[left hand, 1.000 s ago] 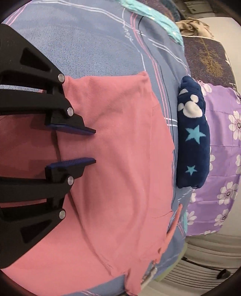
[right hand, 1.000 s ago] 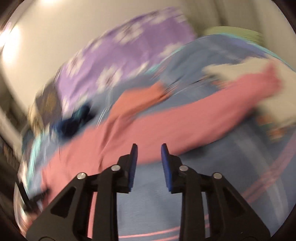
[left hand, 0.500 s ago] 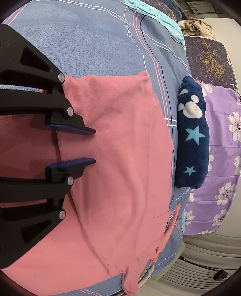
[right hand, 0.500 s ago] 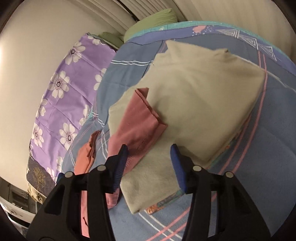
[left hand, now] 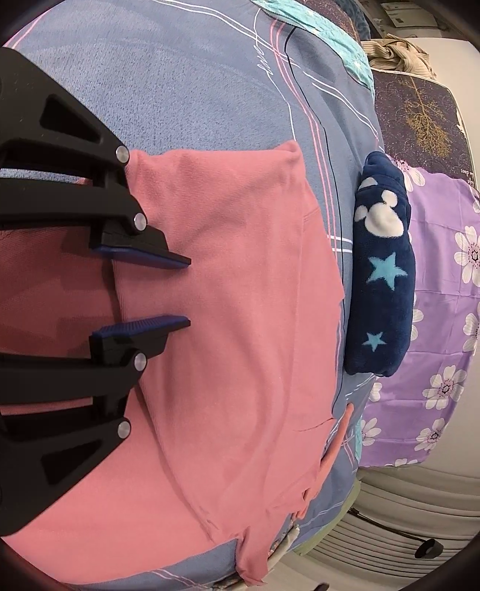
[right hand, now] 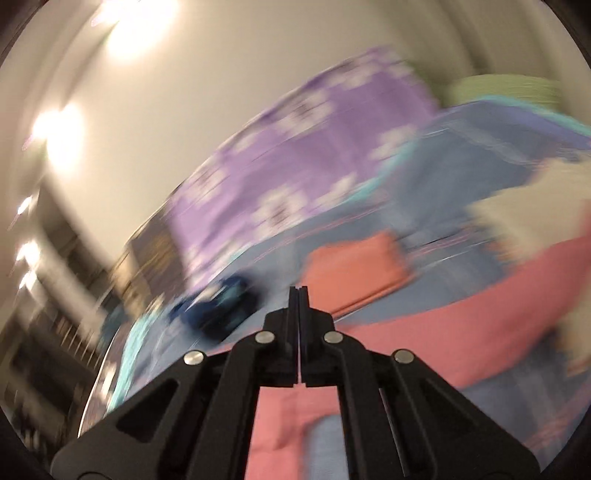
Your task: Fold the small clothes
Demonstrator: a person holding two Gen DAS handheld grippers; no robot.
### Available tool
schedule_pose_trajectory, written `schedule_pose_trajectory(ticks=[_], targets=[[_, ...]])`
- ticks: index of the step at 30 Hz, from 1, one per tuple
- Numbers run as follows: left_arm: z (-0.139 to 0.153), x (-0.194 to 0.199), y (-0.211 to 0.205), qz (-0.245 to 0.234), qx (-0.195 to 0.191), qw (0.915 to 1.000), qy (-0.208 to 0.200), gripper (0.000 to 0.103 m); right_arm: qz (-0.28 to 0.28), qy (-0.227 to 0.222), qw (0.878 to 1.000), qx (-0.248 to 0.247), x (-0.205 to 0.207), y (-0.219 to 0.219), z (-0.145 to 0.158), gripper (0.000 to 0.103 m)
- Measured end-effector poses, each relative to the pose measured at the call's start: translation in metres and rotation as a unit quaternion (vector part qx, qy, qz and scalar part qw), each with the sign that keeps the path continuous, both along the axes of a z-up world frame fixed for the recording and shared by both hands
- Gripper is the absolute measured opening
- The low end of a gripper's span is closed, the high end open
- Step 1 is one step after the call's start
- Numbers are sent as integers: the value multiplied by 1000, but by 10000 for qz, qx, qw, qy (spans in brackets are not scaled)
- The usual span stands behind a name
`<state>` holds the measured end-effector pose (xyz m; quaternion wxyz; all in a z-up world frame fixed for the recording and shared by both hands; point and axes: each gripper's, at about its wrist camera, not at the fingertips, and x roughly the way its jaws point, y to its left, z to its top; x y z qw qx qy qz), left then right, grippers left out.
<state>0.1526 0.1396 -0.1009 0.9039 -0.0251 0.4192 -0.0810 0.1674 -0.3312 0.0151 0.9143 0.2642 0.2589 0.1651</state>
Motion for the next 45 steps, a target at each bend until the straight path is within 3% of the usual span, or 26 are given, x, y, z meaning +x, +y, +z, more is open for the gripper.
schedule_pose_trajectory(ticks=[4, 7, 9, 12, 14, 17, 18, 19, 20, 22, 26, 27, 29, 30, 31, 33, 35, 37, 41, 45], targets=[[0, 0, 3, -8, -120, 9999, 2, 29, 1014, 454, 9925, -514, 9, 90, -42, 1], [0, 0, 4, -7, -176, 9998, -4, 29, 1144, 848, 9869, -764, 10, 107, -68, 1], [0, 0, 4, -12, -205, 9998, -3, 29, 716, 956, 9904, -691, 9, 78, -72, 1], [0, 0, 5, -71, -308, 9995, 0, 34, -291, 833, 9955, -359, -4, 5, -51, 4], [0, 1, 5, -95, -340, 9994, 0, 36, -1050, 676, 9920, -183, -20, -50, -34, 5], [0, 0, 3, -117, -291, 9995, -7, 37, -2359, 657, 9695, 52, -49, -138, -20, 21], [0, 0, 2, -123, -264, 9996, -9, 38, -2836, 801, 9554, 195, -60, -174, -24, 28], [0, 0, 0, -131, -225, 9997, -9, 38, -3094, 962, 9455, 334, -65, -195, -30, 29], [0, 0, 0, -136, -197, 9997, -6, 39, -3289, 1141, 9359, 535, -70, -217, -41, 29], [0, 1, -5, -161, -82, 9998, 12, 41, -3353, 1333, 9279, 938, -73, -244, -61, 33], [5, 3, -23, -218, 397, 9990, 27, 55, -3215, 1391, 9284, 1239, -59, -261, -80, 47], [7, 4, -27, -264, 389, 9989, 39, 61, -3271, 1491, 9264, 1122, -50, -260, -83, 47], [11, 7, -31, -327, 169, 9993, 56, 61, -3386, 1523, 9224, 1070, -41, -259, -83, 35], [12, 9, -31, -314, 59, 9995, 64, 61, -3409, 1452, 9228, 1060, -37, -258, -83, 16], [12, 12, -32, -274, -70, 9996, 91, 61, -3381, 1362, 9248, 1085, -41, -258, -82, 7], [8, 16, -35, -239, -67, 9996, 122, 61, -3476, 1157, 9258, 929, -47, -248, -70, 7], [5, 16, -40, -268, 25, 9996, 113, 62, -3321, 854, 9362, 775, -46, -230, -52, 7], [4, 15, -42, -268, 75, 9996, 99, 62, -2851, 503, 9544, 725, -39, -200, -31, 7], [6, 12, -40, -245, 7, 9997, 55, 62, -1304, -60, 9914, 140, -10, -80, 7, 7], [13, 8, -33, -124, -161, 9998, 14, 62, 175, -145, 9986, -487, 3, 46, -8, 7]])
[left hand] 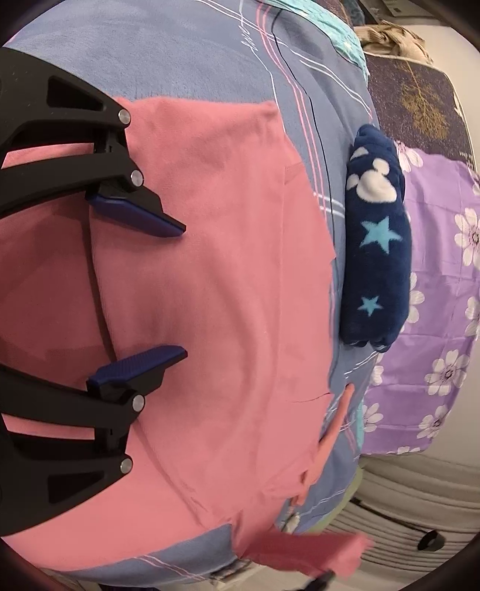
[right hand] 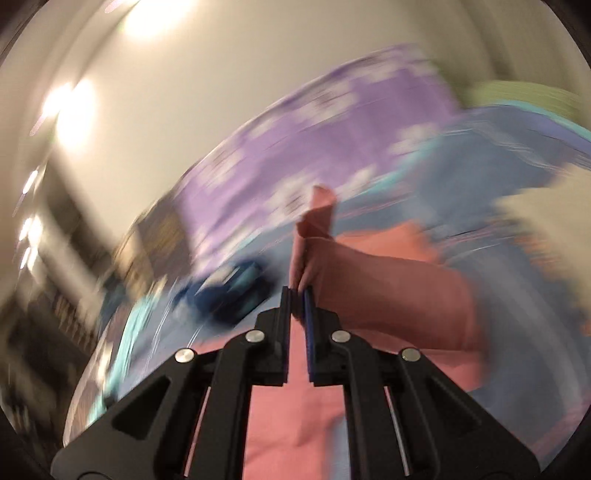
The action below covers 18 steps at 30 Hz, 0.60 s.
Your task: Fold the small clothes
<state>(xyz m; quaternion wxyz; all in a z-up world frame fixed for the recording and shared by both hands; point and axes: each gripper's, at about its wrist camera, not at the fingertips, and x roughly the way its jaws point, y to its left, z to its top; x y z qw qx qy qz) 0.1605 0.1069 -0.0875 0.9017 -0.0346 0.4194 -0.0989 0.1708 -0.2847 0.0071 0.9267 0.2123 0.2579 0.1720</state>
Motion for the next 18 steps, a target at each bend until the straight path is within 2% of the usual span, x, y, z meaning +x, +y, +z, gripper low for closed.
schedule_pose_trajectory(ticks=[2, 4, 6, 9, 11, 13, 18], targets=[[8, -5, 4, -31, -337, 9994, -48, 62, 669, 336, 9969, -248, 5, 57, -31, 7], [17, -12, 4, -209, -791, 9966, -65, 62, 995, 678, 9918, -418, 6, 91, -59, 7], [24, -17, 0, -523, -1310, 9900, -4, 62, 1168, 1044, 9860, -572, 4, 111, -86, 7], [25, -17, -7, -779, -1922, 9781, 202, 62, 1332, 1222, 9811, -696, -6, 123, -101, 7], [23, -13, -14, -877, -2273, 9693, 317, 63, 1399, 1122, 9799, -873, -16, 127, -100, 7], [20, -8, -24, -921, -2366, 9663, 421, 63, 1508, 1011, 9786, -965, -21, 130, -95, 11], [5, 9, -49, -978, -2525, 9588, 858, 65, 1829, 1048, 9717, -1070, -24, 140, -101, 11]])
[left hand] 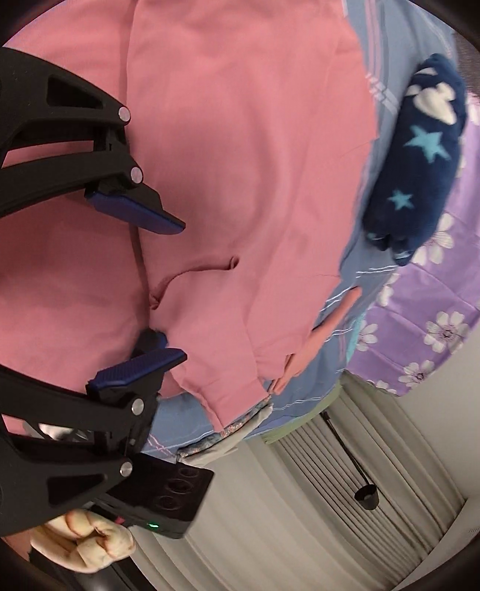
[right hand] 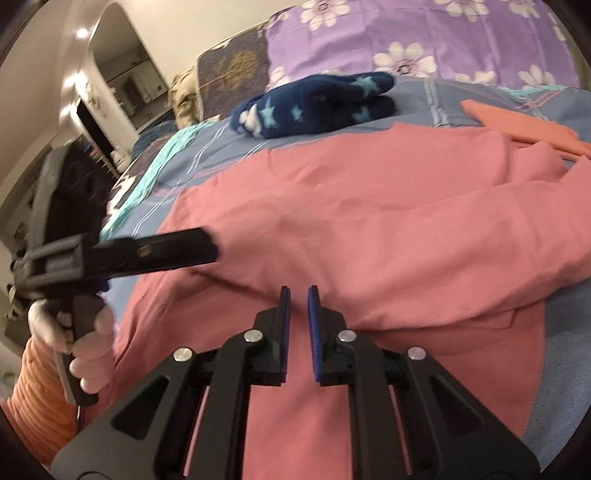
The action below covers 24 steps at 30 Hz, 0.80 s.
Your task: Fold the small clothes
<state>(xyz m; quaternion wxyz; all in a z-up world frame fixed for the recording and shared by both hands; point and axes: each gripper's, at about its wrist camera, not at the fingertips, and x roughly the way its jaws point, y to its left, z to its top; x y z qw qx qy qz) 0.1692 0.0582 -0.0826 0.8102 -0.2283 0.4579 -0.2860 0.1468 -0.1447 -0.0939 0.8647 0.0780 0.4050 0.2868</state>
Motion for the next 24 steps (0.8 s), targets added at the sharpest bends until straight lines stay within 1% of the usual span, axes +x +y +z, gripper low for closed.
schedule_pose_trajectory(ticks=[2, 4, 6, 7, 8, 9, 10, 11, 12, 13, 14, 16, 17, 18, 19, 20, 22, 24], targets=[[-3, 7, -11, -101, 44, 9999, 82, 65, -5, 64, 10000, -26, 4, 2, -5, 11], [-6, 13, -22, -114, 229, 9996, 137, 65, -41, 126, 9999, 37, 5, 0, -12, 11], [-8, 18, -28, -119, 327, 9992, 178, 64, -68, 147, 9998, 145, 4, -3, -15, 11], [-10, 21, -31, -124, 355, 9991, 197, 62, -75, 143, 9997, 180, 3, -4, -15, 11], [-11, 24, -35, -167, 341, 9991, 203, 50, -80, 134, 9997, 205, 3, -5, -15, 11], [-13, 27, -40, -256, 306, 9990, 216, 27, -85, 113, 9996, 229, 2, -6, -14, 11], [-15, 29, -45, -338, 304, 9987, 249, 20, -84, 96, 9996, 247, 2, -6, -14, 11], [-16, 32, -55, -404, 415, 9981, 226, 3, -85, 84, 9996, 271, 2, -6, -14, 11], [-14, 31, -58, -427, 516, 9976, 144, 0, -85, 72, 9994, 320, 1, -8, -14, 11], [-8, 30, -62, -438, 637, 9970, -5, 0, -87, 63, 9992, 390, 1, -10, -14, 11], [4, 27, -67, -436, 738, 9959, -274, 0, -96, 59, 9988, 484, 1, -13, -14, 11], [33, 22, -69, -374, 778, 9933, -770, 0, -141, 92, 9975, 692, 1, -20, -15, 11], [42, 23, -70, -347, 797, 9919, -925, 0, -201, 135, 9964, 815, 3, -25, -16, 12], [62, 20, -69, -279, 881, 9882, -1221, 0, -244, 164, 9956, 895, 4, -28, -17, 14], [72, 19, -67, -235, 932, 9862, -1350, 0, -338, 202, 9941, 1013, 5, -34, -18, 14], [88, 16, -62, -151, 1009, 9827, -1544, 0, -460, 221, 9925, 1114, 5, -39, -19, 14], [111, 13, -47, 4, 1163, 9766, -1808, 0, -691, 206, 9892, 1279, 4, -49, -20, 14], [126, 9, -28, 201, 1323, 9712, -1970, 0, -927, 156, 9844, 1489, 2, -60, -19, 16]])
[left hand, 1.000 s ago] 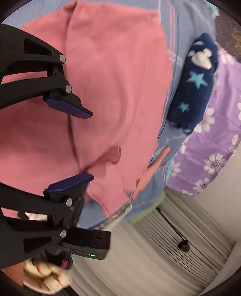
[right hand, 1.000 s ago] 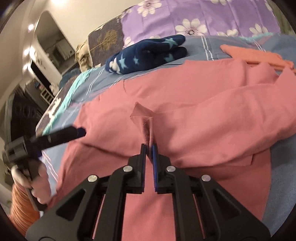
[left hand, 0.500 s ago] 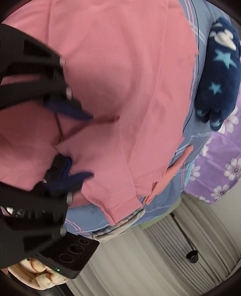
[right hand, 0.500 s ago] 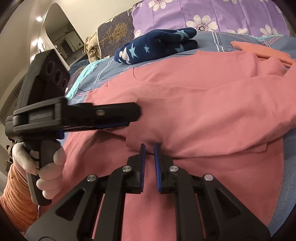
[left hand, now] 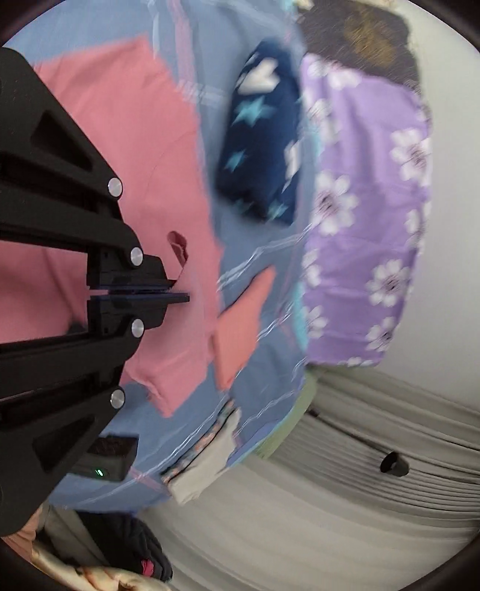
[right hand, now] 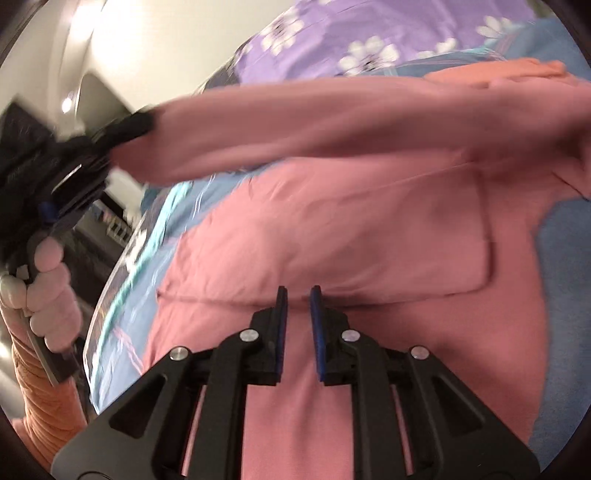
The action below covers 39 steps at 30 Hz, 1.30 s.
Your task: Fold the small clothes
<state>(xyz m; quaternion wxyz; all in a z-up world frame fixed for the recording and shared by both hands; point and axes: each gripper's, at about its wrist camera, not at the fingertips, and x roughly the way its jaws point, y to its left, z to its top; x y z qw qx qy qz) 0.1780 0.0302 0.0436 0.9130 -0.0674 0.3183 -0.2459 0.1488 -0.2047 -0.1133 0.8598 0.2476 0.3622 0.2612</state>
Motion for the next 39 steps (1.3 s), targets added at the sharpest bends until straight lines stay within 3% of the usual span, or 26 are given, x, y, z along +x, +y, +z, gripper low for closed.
schedule_pose_trajectory(ticks=[3, 6, 14, 16, 17, 20, 23, 29, 35, 37, 39], targets=[[10, -6, 39, 375, 143, 9992, -88, 1, -265, 119, 9996, 71, 4, -7, -3, 26], [7, -9, 78, 834, 291, 9961, -28, 1, -386, 331, 9987, 77, 9, -9, -9, 26], [-58, 5, 153, 1534, 331, 9828, 969, 1, -422, 352, 9974, -463, 12, 4, -5, 26], [-74, 7, 161, 1642, 352, 9792, 1138, 1, -461, 333, 9938, -953, 11, 8, 3, 20], [-83, 6, 165, 1680, 366, 9775, 1225, 1, -596, 196, 9877, -1433, 9, 9, 12, 20], [-100, 3, 174, 1729, 459, 9745, 1356, 1, -880, 100, 9710, -2219, 12, 2, 16, 20], [-110, 3, 178, 1818, 460, 9722, 1403, 1, -815, 453, 9785, -1842, 22, -23, 3, 15], [-115, 7, 190, 1959, 362, 9698, 1409, 2, -756, 336, 9818, -1710, 19, -28, -4, 14], [-111, 3, 190, 1910, 154, 9723, 1335, 28, -757, 342, 9861, -1438, 16, -35, -6, 15], [-119, 6, 182, 1866, 398, 9712, 1429, 28, -769, 321, 9848, -1523, 16, -31, -5, 15], [-134, 10, 175, 2015, 980, 9615, 1594, 34, -786, 277, 9820, -1694, 16, -26, -4, 15]])
